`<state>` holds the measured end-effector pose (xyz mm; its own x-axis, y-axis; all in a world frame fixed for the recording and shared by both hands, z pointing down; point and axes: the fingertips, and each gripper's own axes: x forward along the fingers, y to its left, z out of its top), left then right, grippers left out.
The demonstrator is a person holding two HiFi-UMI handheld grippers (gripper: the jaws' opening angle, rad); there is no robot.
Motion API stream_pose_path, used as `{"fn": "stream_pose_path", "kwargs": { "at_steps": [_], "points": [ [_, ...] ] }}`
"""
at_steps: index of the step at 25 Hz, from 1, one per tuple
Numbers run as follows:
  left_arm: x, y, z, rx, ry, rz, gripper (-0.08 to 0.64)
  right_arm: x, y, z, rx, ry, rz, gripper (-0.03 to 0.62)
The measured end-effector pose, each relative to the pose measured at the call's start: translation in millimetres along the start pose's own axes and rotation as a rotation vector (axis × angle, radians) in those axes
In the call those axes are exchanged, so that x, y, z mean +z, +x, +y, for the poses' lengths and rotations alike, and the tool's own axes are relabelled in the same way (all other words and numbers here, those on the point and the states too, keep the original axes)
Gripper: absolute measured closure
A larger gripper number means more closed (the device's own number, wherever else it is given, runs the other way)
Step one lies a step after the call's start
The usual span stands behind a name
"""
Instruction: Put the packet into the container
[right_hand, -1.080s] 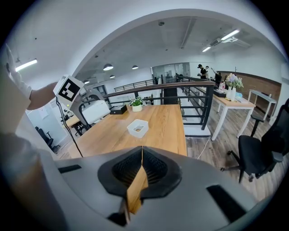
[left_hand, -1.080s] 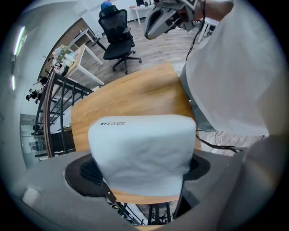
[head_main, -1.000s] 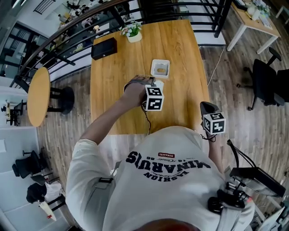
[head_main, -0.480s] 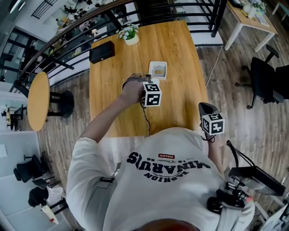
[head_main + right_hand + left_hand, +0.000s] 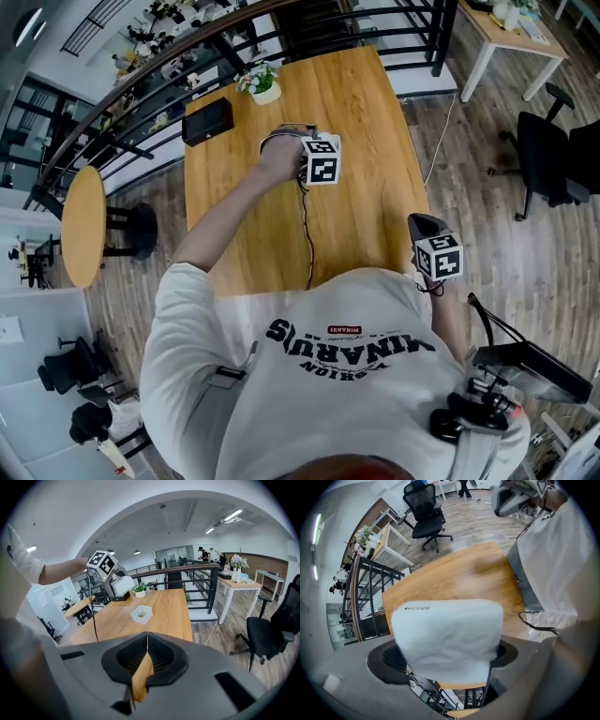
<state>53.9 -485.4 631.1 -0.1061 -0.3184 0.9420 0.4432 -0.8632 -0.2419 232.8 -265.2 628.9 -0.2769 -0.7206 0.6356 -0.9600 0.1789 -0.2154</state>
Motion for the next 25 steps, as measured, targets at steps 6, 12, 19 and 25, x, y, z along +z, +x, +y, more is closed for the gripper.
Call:
{"fn": "stream_pose_path", "kwargs": {
  "at_steps": [6,12,19,25],
  "points": [
    [-5,14,69,0.034,-0.001,0.043,0.086,-7,-3,-4,-0.011,0.027,0.001,0.583],
    [-3,29,80,0.013,0.006,0.063,0.086,-12,-9,-18,-0.040,0.053,0.001,0.583],
    [4,65,71,-0.017,0.023,0.078,0.086,-22,-11,-29,-0.062,0.082,0.019,0.583],
    [4,117,65,-0.075,0.042,0.107,0.086,-33,-12,-38,-0.085,0.129,0.033,0.583]
  ]
}}
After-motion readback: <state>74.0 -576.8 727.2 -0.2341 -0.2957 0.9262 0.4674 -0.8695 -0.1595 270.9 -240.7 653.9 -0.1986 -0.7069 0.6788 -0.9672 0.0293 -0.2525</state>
